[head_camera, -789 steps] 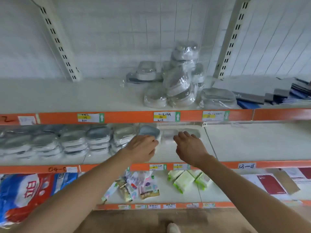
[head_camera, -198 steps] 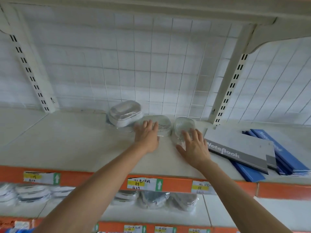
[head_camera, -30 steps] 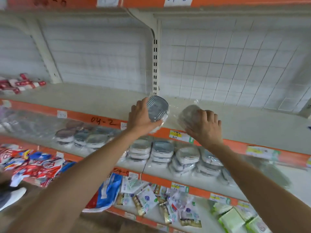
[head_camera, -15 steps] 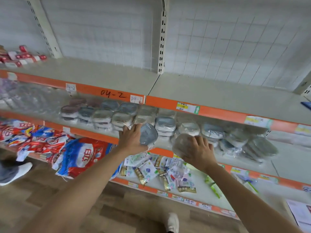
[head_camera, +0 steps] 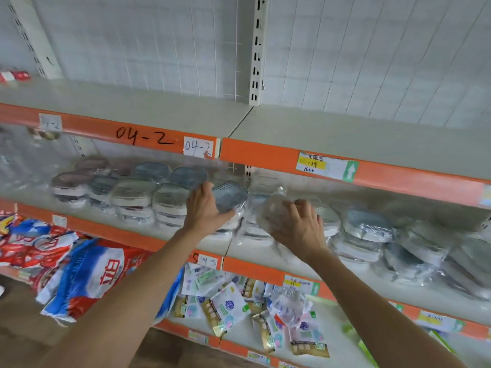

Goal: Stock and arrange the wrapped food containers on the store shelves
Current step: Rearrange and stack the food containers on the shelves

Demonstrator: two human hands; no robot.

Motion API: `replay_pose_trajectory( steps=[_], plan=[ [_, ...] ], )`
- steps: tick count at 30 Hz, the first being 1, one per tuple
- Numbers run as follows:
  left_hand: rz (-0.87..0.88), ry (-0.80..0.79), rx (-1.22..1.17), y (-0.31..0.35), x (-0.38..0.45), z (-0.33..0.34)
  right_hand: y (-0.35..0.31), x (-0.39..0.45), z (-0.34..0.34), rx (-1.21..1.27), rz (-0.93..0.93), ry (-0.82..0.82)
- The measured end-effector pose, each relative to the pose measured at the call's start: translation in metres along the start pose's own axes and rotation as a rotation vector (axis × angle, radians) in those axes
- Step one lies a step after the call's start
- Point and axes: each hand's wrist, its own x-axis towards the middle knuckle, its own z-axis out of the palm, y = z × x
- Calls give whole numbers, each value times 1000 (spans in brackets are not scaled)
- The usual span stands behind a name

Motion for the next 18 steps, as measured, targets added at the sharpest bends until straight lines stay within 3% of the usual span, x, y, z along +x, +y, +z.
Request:
replay_pose_trajectory(
  steps=[6, 8, 12, 18],
  plan=[
    [-34, 140, -49, -24, 76, 62, 12, 91, 56, -36, -5, 149],
    [-24, 131, 67, -32, 87, 83, 14, 104, 74, -96, -18, 125],
    [139, 293, 373, -44, 86, 106, 15, 102, 100, -228, -50, 215],
    [199, 277, 438, -42, 76, 105, 13, 99, 96, -268, -80, 167]
  ],
)
